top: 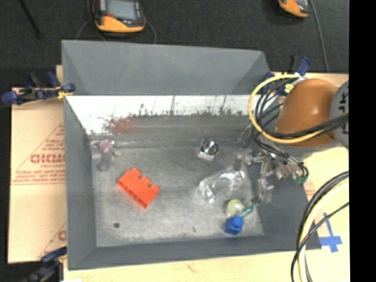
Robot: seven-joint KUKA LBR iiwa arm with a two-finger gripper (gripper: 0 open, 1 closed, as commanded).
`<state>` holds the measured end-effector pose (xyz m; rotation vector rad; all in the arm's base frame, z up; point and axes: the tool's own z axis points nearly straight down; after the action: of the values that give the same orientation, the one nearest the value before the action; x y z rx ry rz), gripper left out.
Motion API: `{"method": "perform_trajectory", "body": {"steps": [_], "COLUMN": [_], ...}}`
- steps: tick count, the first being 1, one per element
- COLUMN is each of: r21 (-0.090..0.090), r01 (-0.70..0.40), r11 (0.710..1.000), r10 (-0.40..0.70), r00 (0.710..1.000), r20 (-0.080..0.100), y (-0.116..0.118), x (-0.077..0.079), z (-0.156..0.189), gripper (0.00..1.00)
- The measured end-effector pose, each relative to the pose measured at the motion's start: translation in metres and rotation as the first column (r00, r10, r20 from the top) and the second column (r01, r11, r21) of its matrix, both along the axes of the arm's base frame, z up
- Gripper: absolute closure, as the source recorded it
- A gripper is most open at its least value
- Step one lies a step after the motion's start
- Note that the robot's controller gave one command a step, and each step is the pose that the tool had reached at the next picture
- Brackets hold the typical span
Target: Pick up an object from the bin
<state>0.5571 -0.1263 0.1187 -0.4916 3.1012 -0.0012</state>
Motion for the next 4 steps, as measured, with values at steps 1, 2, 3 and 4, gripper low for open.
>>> {"method": "perform_trajectory", "body": {"steps": [1, 2, 3, 4], "r21": [0.001, -0.002, -0.002, -0.003], "r01": [-0.562, -0.565, -0.566, -0.567], "r11": [0.827, 0.825, 0.825, 0.824], "r10": [0.562, 0.565, 0.566, 0.567], "r00": [0.827, 0.825, 0.825, 0.824], "r20": [-0.002, 0.001, 0.0, 0.002], "y": [0.0291, 0.0289, 0.0286, 0.0286], "x": [-0.076, -0.0746, -0.0751, -0.0748], "z": [-0.0356, -0.0344, -0.0351, -0.0347], "gripper": [0.0, 1.0, 0.0, 1.0]}}
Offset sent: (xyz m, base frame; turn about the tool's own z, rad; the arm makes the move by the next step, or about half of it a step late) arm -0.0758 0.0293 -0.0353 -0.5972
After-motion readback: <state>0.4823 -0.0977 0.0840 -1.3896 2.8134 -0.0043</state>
